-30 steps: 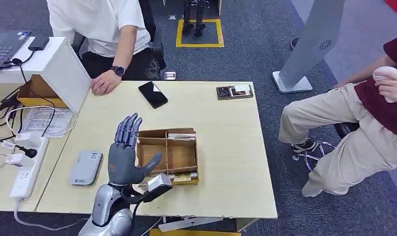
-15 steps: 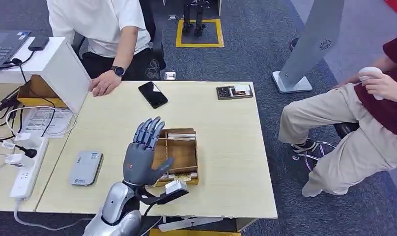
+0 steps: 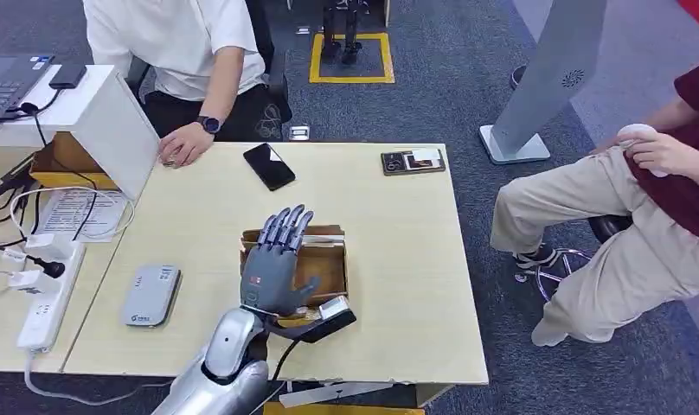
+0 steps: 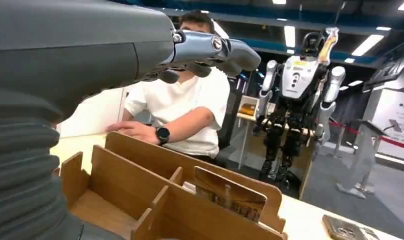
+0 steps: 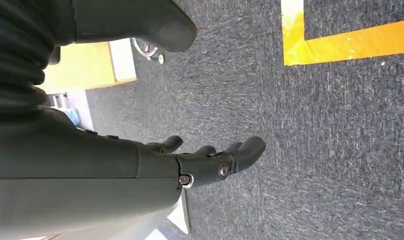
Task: Pass the card to the sensor for recognition and then transmit it.
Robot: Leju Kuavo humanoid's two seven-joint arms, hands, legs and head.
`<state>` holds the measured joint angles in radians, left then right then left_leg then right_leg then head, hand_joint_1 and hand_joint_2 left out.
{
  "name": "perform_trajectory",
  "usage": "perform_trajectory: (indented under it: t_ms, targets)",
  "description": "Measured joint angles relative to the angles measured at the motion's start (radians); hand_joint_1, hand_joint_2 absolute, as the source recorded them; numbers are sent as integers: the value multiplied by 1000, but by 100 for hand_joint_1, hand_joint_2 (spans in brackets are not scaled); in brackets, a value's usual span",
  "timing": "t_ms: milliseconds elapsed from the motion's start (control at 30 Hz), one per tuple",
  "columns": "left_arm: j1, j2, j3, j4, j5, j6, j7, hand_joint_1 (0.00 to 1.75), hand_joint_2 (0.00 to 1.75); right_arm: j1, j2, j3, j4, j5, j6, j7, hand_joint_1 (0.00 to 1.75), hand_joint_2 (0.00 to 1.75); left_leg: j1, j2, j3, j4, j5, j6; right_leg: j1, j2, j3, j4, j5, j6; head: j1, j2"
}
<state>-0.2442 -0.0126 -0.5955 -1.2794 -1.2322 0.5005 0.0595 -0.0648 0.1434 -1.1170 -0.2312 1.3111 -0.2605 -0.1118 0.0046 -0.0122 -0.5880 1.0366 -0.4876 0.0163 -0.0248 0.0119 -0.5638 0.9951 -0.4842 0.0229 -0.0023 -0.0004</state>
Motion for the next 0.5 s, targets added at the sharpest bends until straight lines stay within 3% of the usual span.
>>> perform_trajectory:
  t_ms: [167, 500]
  targets:
    - [-9, -8, -5, 26, -44, -25, 53, 0, 175, 0, 0, 0, 0, 0, 0, 4, 0, 175, 0, 0, 0, 0, 0, 0, 0, 0, 0, 0, 0, 0, 0, 0]
    - [-13, -21, -20, 55, -81, -37, 84, 0, 175, 0, 0, 0, 0, 0, 3, 4, 0, 175, 0, 0, 0, 0, 0, 0, 0, 0, 0, 0, 0, 0, 0, 0]
